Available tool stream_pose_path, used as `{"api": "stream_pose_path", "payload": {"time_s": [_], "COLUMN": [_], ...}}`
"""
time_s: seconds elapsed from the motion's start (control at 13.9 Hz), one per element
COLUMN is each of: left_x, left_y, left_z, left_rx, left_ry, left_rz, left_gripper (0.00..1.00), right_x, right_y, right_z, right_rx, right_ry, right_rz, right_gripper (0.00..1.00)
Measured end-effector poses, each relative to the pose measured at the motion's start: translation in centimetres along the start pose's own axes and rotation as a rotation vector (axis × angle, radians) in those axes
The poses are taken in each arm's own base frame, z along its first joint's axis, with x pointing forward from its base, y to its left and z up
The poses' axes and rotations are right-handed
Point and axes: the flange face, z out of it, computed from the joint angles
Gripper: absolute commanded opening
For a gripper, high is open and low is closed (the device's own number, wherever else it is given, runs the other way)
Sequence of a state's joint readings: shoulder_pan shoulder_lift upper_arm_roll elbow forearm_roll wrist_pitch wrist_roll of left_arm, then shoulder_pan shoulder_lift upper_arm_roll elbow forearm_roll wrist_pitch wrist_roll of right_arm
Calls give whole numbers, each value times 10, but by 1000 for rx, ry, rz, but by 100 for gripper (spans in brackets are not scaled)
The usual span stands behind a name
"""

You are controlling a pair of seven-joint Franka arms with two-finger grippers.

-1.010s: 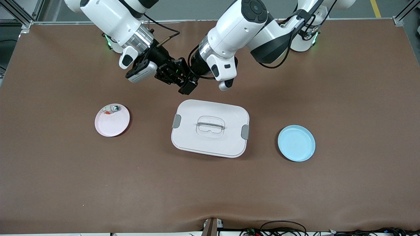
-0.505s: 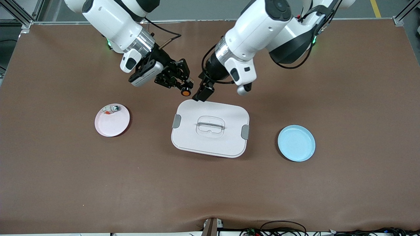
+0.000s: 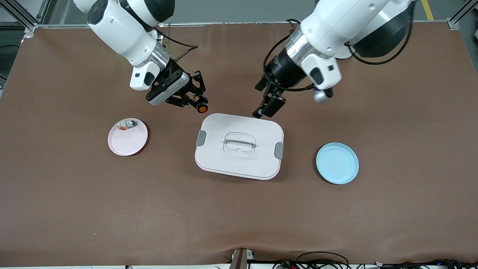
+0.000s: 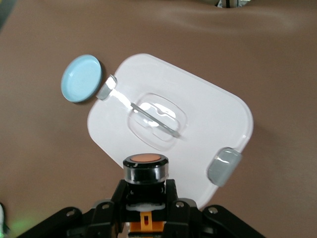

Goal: Transfer orange switch to right arm and place
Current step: 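Open the left gripper and pull it back while the right gripper holds, then lower the switch onto the white plate with the right gripper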

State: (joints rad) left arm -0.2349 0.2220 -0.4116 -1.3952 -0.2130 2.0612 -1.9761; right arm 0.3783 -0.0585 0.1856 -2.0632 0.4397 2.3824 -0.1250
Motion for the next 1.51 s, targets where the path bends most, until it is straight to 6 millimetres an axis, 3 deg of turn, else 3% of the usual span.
{"api": "stream_pose_path", "payload": {"time_s": [0.36, 0.79, 1.01, 1.3, 1.51], "left_x": [24, 65, 92, 141, 173], "left_y": [1, 0, 5, 11, 14], "left_z": [-37, -74, -87, -99, -108], "left_rx": [-20, 57, 84, 175, 234], "left_ry": [140, 216, 236, 254, 246], "left_rz": [49, 189, 270, 409, 582], "left_gripper": [100, 100, 100, 100, 100], "right_x": [-15, -26, -35, -50, -72], "right_y": [55, 150, 186, 203, 232], "right_z": [-3, -36, -48, -39, -22], "right_rx": [-63, -63, -63, -76, -87], "right_ry": [-202, -312, -362, -426, -423], "right_rz": [-233, -590, -707, -803, -870], "right_gripper": [0, 0, 0, 0, 0]}}
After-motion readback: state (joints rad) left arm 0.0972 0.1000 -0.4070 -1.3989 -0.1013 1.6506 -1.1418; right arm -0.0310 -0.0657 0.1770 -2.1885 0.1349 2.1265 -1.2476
